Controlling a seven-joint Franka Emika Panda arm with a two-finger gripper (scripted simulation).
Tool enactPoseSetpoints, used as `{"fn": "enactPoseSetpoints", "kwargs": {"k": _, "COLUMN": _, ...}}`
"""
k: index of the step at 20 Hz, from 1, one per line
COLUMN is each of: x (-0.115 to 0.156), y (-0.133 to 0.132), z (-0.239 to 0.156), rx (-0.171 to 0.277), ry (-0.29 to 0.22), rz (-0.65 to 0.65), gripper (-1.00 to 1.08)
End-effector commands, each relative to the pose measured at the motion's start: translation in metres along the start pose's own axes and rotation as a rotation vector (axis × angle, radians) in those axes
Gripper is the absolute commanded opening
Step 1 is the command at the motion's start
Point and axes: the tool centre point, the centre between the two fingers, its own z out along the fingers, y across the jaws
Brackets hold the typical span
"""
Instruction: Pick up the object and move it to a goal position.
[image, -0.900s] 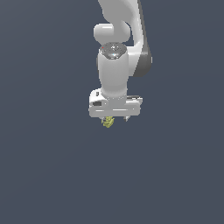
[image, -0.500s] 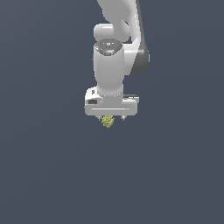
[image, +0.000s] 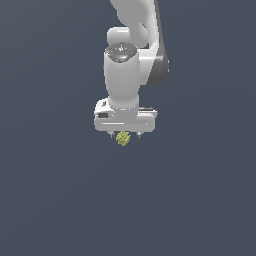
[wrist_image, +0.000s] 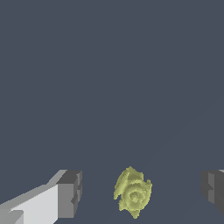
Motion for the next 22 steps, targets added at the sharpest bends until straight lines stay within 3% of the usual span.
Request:
{"fn": "enactPoseSetpoints", "kwargs": {"k": 1, "x": -0.003, "y": 0.000, "z": 0.004, "rx": 0.000, "ry": -0.002, "rz": 0.013, "gripper": 1.00}}
{"fn": "enactPoseSetpoints", "kwargs": {"k": 9, "x": -0.024, "y": 0.004, "z": 0.031, "rx": -0.004, "ry": -0.017, "rz": 0.120, "gripper": 1.00}}
{"fn": "enactPoseSetpoints", "kwargs": {"k": 22, "x": -0.091, "y": 0.017, "z": 0.094, "rx": -0.027, "ry": -0.052, "rz": 0.408, "gripper": 1.00}}
